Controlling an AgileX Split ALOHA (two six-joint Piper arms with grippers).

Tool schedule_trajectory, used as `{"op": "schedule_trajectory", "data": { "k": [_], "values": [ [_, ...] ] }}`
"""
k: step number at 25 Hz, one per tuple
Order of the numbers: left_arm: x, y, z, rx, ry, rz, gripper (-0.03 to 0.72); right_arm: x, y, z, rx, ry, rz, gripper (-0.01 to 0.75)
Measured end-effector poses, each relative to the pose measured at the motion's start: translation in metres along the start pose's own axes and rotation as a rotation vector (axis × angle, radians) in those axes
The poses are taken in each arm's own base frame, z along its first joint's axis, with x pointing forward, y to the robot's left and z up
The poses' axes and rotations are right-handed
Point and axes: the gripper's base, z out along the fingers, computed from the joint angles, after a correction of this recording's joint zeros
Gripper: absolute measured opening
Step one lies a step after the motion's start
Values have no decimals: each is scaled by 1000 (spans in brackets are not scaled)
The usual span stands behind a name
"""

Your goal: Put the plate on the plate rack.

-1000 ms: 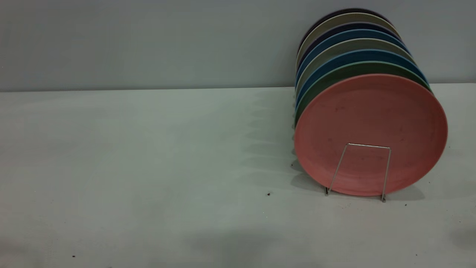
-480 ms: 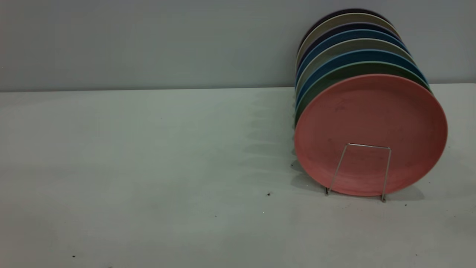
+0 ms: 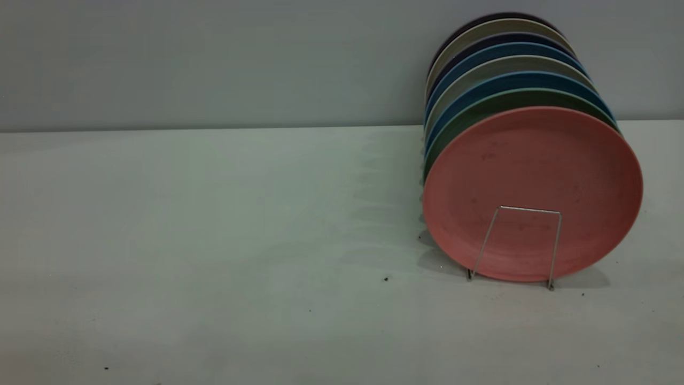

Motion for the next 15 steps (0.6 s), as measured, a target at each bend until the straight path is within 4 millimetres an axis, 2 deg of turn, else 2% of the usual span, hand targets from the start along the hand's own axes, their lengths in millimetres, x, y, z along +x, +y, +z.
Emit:
{"op": "schedule_trajectory", "data": {
  "k": [7,15],
  "values": [
    [4,3,9,-28,4,8,370,15,0,7,35,-62,-32,357],
    [7,3,13,-19,11,8,370,16,-1,7,54,-73,-19,357]
  ]
}}
